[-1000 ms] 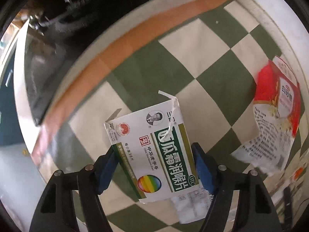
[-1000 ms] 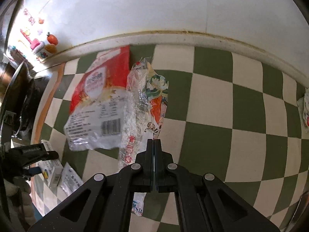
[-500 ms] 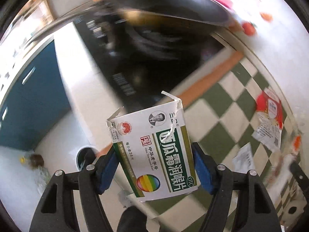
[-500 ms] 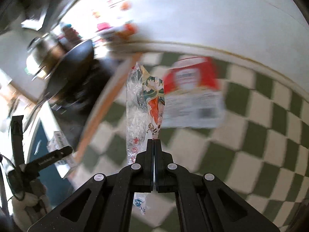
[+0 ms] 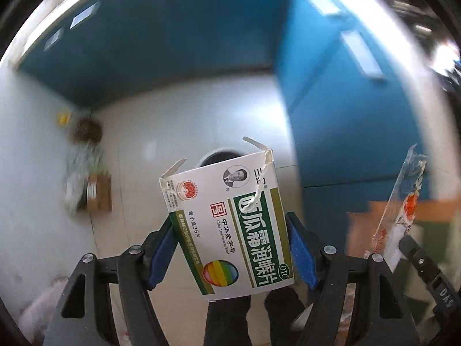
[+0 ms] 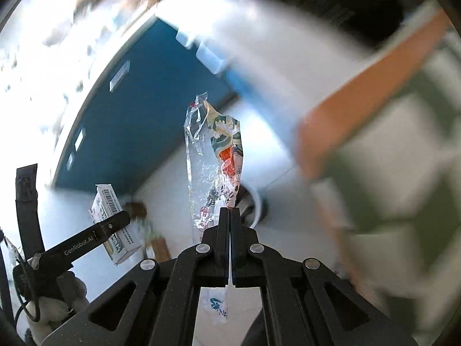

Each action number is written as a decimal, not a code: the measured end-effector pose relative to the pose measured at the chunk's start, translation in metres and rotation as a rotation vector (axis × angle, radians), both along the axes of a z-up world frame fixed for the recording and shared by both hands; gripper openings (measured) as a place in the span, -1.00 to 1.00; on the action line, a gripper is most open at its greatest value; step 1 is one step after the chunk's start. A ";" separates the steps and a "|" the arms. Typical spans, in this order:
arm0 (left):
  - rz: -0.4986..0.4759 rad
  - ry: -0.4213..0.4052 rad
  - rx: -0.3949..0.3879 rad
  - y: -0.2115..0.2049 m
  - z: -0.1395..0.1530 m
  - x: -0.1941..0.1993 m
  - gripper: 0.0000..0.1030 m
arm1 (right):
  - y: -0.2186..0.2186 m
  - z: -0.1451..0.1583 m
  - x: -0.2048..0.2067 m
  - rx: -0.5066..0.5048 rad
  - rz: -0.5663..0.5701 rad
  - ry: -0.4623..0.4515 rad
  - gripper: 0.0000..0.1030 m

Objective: Collect trash
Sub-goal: 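Carry medicine box and wrapper to the bin and open both tools, then move both tools from the bin back over the table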

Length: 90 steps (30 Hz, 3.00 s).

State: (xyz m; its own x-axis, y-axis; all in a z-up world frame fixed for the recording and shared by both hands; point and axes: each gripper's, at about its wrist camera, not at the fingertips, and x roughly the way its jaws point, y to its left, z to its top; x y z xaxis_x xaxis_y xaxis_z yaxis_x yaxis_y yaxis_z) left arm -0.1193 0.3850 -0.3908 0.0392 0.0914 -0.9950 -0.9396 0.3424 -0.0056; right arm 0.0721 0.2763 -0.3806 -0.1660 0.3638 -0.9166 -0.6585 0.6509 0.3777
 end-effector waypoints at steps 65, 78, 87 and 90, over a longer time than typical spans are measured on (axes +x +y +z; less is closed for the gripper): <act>0.090 0.020 0.153 -0.063 0.014 -0.092 0.98 | 0.017 0.016 -0.111 -0.077 0.415 -0.348 0.98; 0.077 -0.044 0.258 -0.116 0.149 -0.081 0.98 | -0.046 0.182 -0.090 0.117 0.335 -0.269 0.98; -0.166 -0.074 0.387 -0.145 0.211 0.048 0.98 | -0.131 0.232 0.028 0.163 -0.026 -0.209 0.98; -0.302 -0.092 0.373 -0.167 0.213 0.121 0.98 | -0.186 0.236 0.087 0.126 -0.193 -0.234 0.98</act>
State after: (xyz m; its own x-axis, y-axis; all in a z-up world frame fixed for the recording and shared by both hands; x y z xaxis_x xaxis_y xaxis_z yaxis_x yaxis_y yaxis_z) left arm 0.0020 0.2179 -0.1780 0.2051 0.4116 -0.8880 -0.7993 0.5941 0.0908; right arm 0.1589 0.0907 -0.1445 0.1272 0.4809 -0.8675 -0.6062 0.7299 0.3158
